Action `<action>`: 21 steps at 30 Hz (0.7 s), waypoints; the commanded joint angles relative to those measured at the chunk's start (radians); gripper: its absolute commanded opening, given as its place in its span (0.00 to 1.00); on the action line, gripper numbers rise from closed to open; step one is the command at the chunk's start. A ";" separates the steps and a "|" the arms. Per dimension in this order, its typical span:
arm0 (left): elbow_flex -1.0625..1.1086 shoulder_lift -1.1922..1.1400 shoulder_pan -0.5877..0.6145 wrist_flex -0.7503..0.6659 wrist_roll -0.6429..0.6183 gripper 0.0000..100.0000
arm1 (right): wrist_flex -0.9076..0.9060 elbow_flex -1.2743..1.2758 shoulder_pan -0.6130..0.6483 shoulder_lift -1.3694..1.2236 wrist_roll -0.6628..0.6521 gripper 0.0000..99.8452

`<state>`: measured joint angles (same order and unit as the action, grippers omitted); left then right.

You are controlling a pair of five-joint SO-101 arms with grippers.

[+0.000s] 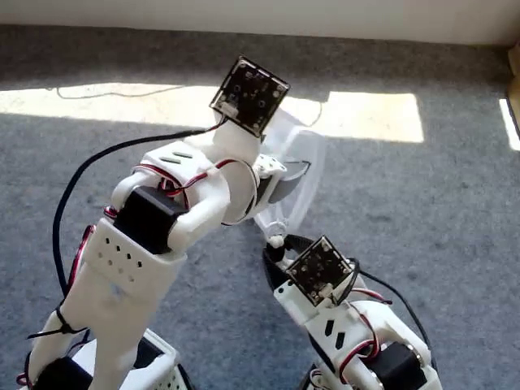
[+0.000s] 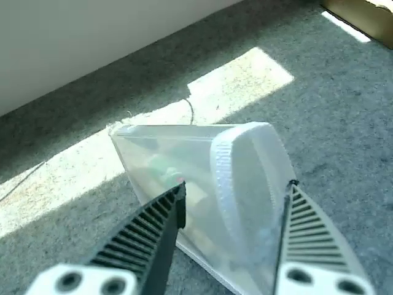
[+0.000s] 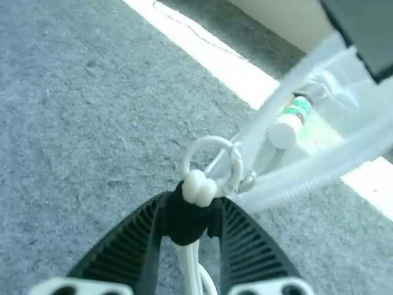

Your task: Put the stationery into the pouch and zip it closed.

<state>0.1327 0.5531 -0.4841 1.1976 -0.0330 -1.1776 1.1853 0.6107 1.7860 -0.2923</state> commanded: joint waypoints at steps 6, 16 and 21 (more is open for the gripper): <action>-0.021 0.016 -0.035 -0.014 0.034 0.25 | 0.028 0.005 -0.008 0.018 -0.012 0.02; -0.081 0.018 0.064 0.109 0.230 0.25 | 0.028 -0.002 -0.087 0.018 -0.012 0.02; -0.148 0.018 0.120 0.238 0.364 0.25 | 0.028 -0.004 -0.099 0.018 -0.012 0.02</action>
<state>0.0637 0.5531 -0.4212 1.3602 0.2432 -1.1776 1.2006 0.5324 1.7967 -0.2954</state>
